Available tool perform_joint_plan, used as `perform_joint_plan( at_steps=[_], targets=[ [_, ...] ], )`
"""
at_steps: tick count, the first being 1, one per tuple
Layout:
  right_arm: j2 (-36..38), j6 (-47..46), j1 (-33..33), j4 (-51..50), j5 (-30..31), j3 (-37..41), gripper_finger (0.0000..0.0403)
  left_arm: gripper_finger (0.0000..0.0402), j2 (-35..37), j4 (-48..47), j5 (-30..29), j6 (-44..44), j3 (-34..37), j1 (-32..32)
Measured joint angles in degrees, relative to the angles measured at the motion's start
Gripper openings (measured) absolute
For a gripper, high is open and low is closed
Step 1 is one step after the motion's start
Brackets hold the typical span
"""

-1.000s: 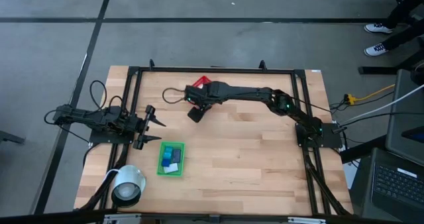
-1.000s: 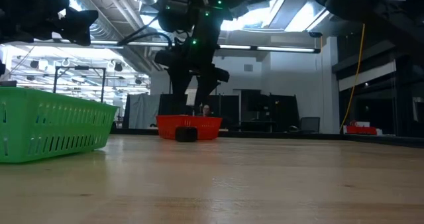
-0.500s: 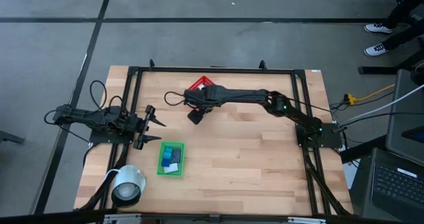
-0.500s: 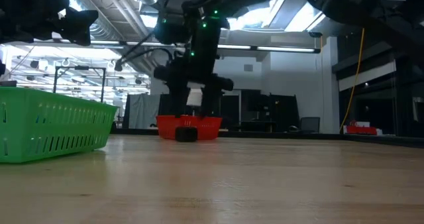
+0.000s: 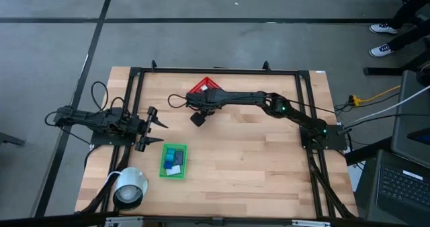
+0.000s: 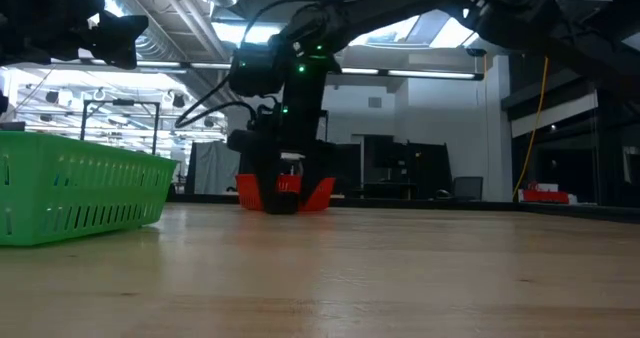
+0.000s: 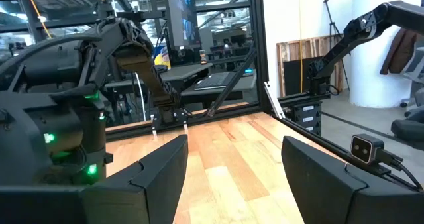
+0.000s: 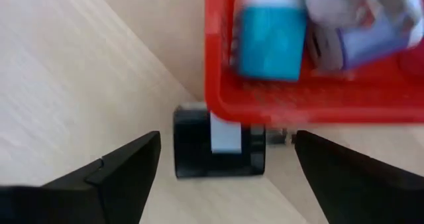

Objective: Pick & Place Office items
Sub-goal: Put the black charger adapter into the red bin

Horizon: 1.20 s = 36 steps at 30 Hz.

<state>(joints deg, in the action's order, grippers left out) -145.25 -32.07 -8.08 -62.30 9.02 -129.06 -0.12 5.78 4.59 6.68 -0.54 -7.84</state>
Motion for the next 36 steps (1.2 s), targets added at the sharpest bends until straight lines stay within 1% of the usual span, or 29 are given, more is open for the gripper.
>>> perform_joint_plan(
  at_steps=[7, 11, 17, 27, 29, 33, 36],
  targets=[
    [-0.3, 0.2, -0.4, 3.9, 0.3, 0.0, 0.0323, 0.0239, 0.0, 0.0, 0.0, 0.0, 0.0, 0.0],
    [-0.3, 0.2, -0.6, 3.9, -1.5, 0.0, 0.0301, 0.0239, 0.0, 0.0, 0.0, 0.0, 0.0, 0.0],
    [-0.3, 0.1, -0.6, 3.9, -2.4, 0.0, 0.0271, 0.0239, 0.0, 0.0, 0.0, 0.0, 0.0, 0.0],
    [-0.3, 0.4, -0.6, 3.8, -3.5, 0.0, 0.0268, 0.0239, 0.0, 0.0, 0.0, 0.0, 0.0, 0.0],
    [-0.2, 0.1, -0.6, 4.1, -5.1, 0.0, 0.0266, 0.0239, 0.0, 0.0, 0.0, 0.0, 0.0, 0.0],
    [-0.2, -0.1, 0.3, 6.8, -10.4, 0.0, 0.0266, 0.0239, 0.0, 0.0, 0.0, 0.0, 0.0, 0.0],
    [-0.2, -0.6, 1.6, 9.2, -12.3, 0.0, 0.0266, 0.0239, 0.0, 0.0, 0.0, 0.0, 0.0, 0.0]
  ],
)
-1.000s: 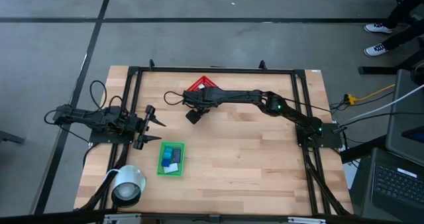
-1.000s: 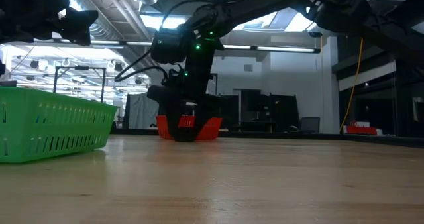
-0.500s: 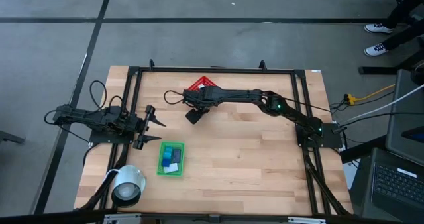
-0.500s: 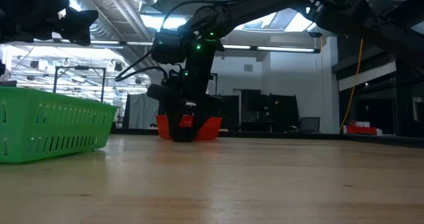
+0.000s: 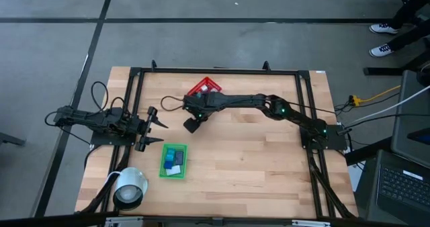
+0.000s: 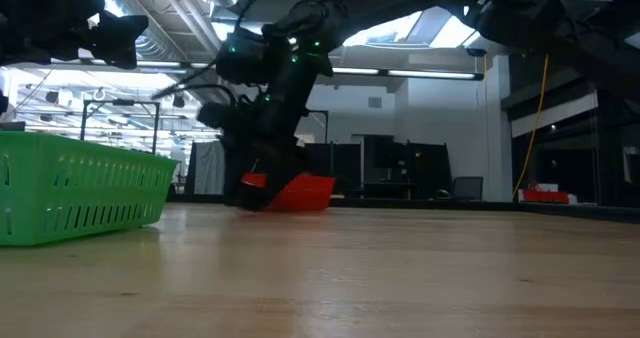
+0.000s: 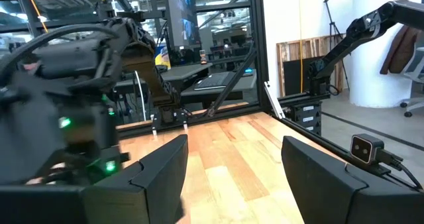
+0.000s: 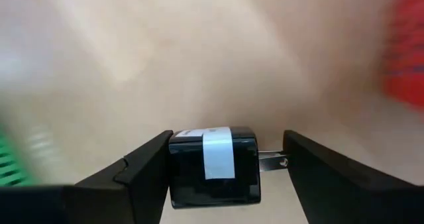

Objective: Pick & Place Office items
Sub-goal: Put the black charger adapter into the red bin, then return to Home Position

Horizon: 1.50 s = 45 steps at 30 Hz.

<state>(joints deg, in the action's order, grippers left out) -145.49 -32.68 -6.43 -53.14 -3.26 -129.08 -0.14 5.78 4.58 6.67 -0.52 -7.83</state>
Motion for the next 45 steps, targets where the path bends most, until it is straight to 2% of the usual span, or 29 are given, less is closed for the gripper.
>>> perform_joint_plan(
  at_steps=[4, 11, 16, 20, 25, 29, 37, 40, 45],
  targets=[
    [0.0, -0.9, 1.7, 3.6, -2.2, 0.0, 0.0266, 0.0239, 0.0, 0.0, 0.0, 0.0, 0.0, 0.0],
    [1.0, -1.2, 3.5, 7.2, -1.8, 0.0, 0.0265, 0.0239, 0.0, 0.0, 0.0, 0.0, 0.0, 0.0],
    [3.3, 0.2, 3.3, 7.9, 3.4, 0.0, 0.0265, 0.0239, 0.0, 0.0, 0.0, 0.0, 0.0, 0.0],
    [5.4, 2.2, 2.5, 7.7, 10.4, 0.0, 0.0265, 0.0239, 0.0, 0.0, 0.0, 0.0, 0.0, 0.0],
    [7.1, 4.6, -0.4, 7.5, 17.9, -0.1, 0.0265, 0.0239, 0.0, 0.0, 0.0, 0.0, 0.0, 0.0],
    [7.7, 5.1, -3.6, 6.6, 21.6, 0.0, 0.0265, 0.0239, 0.0, 0.0, 0.0, 0.0, 0.0, 0.0],
    [7.8, 4.8, -8.4, 3.4, 20.3, 0.0, 0.0269, 0.0239, 0.0, 0.0, 0.0, 0.0, 0.0, 0.0],
    [7.7, 4.9, -8.9, 3.2, 18.5, 0.0, 0.0288, 0.0239, 0.0, 0.0, 0.0, 0.0, 0.0, 0.0],
    [7.7, 5.2, -8.1, 3.9, 20.8, 0.0, 0.0328, 0.0239, 0.0, 0.0, 0.0, 0.0, 0.0, 0.0]
  ],
)
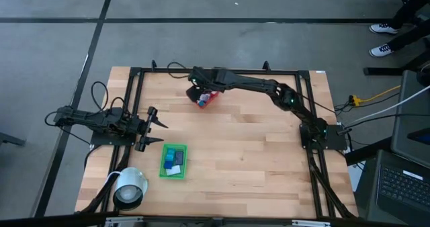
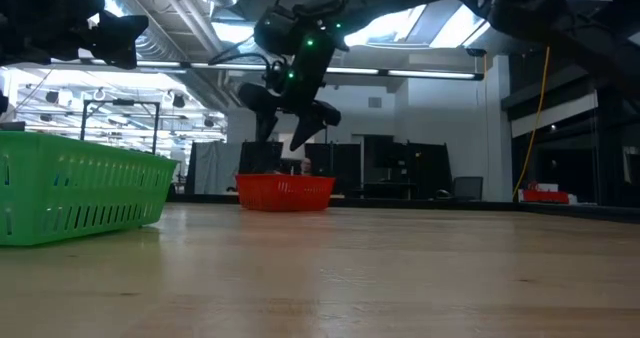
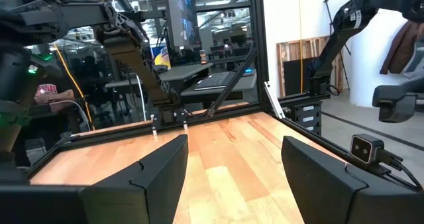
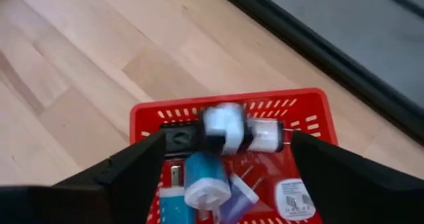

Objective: Pick & Place Office items
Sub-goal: Return to Home Position

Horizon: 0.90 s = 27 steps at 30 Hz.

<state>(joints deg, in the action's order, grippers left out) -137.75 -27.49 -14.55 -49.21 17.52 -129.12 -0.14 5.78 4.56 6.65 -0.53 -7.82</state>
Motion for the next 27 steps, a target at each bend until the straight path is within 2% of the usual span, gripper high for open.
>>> perform_joint_plan(
  at_steps=[7, 10, 14, 17, 19, 21, 27],
  targets=[
    [0.0, 4.0, 2.4, 0.7, 8.3, 0.0, 0.0342, 0.0239, 0.0, 0.0, 0.0, 0.0, 0.0, 0.0],
    [0.0, 6.4, 3.0, 0.7, 8.9, 0.0, 0.0342, 0.0239, 0.0, 0.0, 0.0, 0.0, 0.0, 0.0],
    [-0.1, 8.2, 4.4, 2.1, 2.9, 0.0, 0.0343, 0.0239, 0.0, 0.0, 0.0, 0.0, 0.0, 0.0],
    [0.4, 19.0, 7.9, 12.2, -1.9, 0.0, 0.0343, 0.0239, 0.0, 0.0, 0.0, 0.0, 0.0, 0.0],
    [1.9, 26.4, 10.7, 18.1, -9.0, 0.1, 0.0343, 0.0239, 0.0, 0.0, 0.0, 0.0, 0.0, 0.0],
    [4.4, 30.9, 12.9, 19.7, -15.2, 0.1, 0.0343, 0.0239, 0.0, 0.0, 0.0, 0.0, 0.0, 0.0],
    [10.6, 37.5, 18.7, 16.2, -16.3, 0.0, 0.0343, 0.0239, 0.0, 0.0, 0.0, 0.0, 0.0, 0.0]
  ],
)
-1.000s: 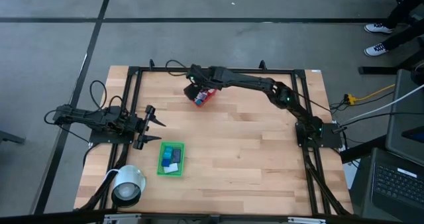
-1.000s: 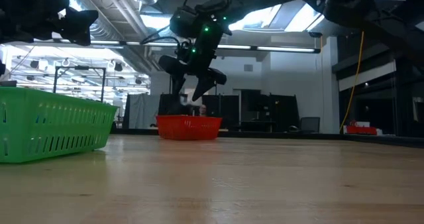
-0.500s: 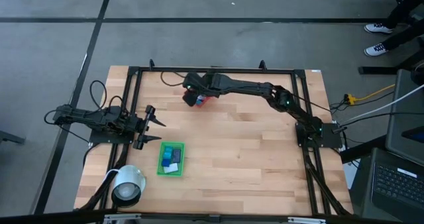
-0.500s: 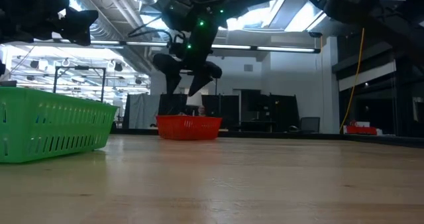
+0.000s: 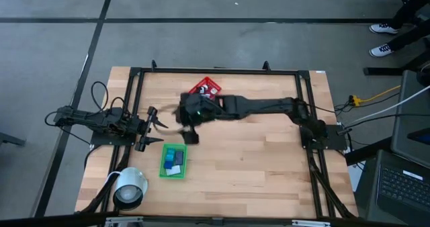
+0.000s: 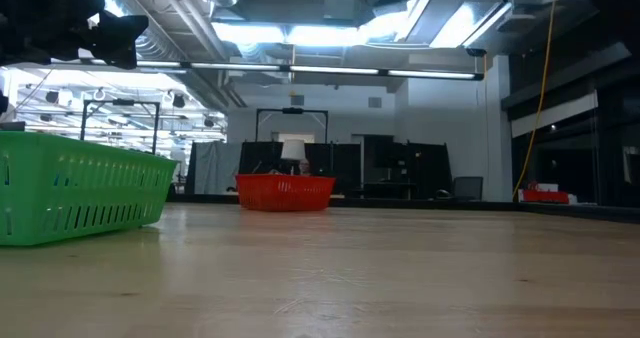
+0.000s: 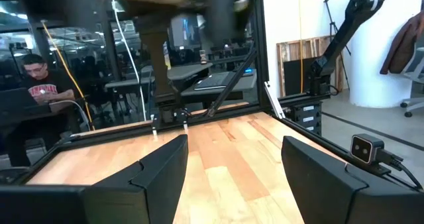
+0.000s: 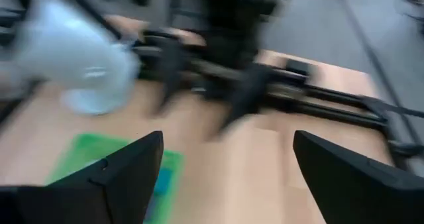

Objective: Pick & Place Office items
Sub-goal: Return to Home Position

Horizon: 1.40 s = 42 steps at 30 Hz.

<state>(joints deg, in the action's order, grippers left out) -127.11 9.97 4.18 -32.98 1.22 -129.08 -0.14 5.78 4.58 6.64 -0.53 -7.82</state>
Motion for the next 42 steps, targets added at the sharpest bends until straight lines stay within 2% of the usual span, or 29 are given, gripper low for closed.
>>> perform_joint_plan(
  at_steps=[3, 5, 7, 10, 14, 21, 24, 27, 30, 34, 37, 42],
  targets=[
    [3.7, 0.2, 1.8, -0.5, 0.0, 3.8, 0.0343, 0.0239, 0.0, 0.0, 0.0, 0.0, 0.0, 0.0],
    [7.5, -0.6, 2.2, 2.9, 2.1, 11.0, 0.0343, 0.0239, 0.0, 0.0, 0.0, 0.0, 0.0, 0.0],
    [12.2, -1.4, 2.4, 10.3, 2.7, 21.6, 0.0343, 0.0239, 0.0, 0.0, 0.0, 0.0, 0.0, 0.0],
    [21.5, -2.5, 2.7, 27.9, 2.2, 42.0, 0.0343, 0.0239, 0.0, 0.0, 0.0, 0.0, 0.0, 0.0],
    [36.4, -2.9, 2.7, 49.3, 1.8, 67.7, 0.0343, 0.0239, 0.0, 0.0, 0.0, 0.0, 0.0, 0.0],
    [72.0, -0.3, 3.0, 50.0, 3.6, 93.2, 0.0343, 0.0239, 0.0, 0.0, 0.0, 0.0, 0.0, 0.0],
    [85.5, -1.4, 5.0, 46.4, 5.7, 100.9, 0.0343, 0.0239, 0.0, 0.0, 0.0, 0.0, 0.0, 0.0],
    [93.3, -4.0, 8.8, 43.2, 9.2, 107.5, 0.0343, 0.0239, 0.0, 0.0, 0.0, 0.0, 0.0, 0.0],
    [95.8, -3.6, 11.3, 42.2, 12.2, 110.5, 0.0343, 0.0239, 0.0, 0.0, 0.0, 0.0, 0.0, 0.0],
    [95.8, -1.1, 12.4, 38.5, 13.2, 112.5, 0.0343, 0.0239, 0.0, 0.0, 0.0, 0.0, 0.0, 0.0],
    [96.3, -0.3, 12.4, 38.0, 12.9, 113.8, 0.0343, 0.0239, 0.0, 0.0, 0.0, 0.0, 0.0, 0.0],
    [102.7, 1.2, 12.4, 37.3, 9.7, 116.0, 0.0343, 0.0239, 0.0, 0.0, 0.0, 0.0, 0.0, 0.0]
  ],
)
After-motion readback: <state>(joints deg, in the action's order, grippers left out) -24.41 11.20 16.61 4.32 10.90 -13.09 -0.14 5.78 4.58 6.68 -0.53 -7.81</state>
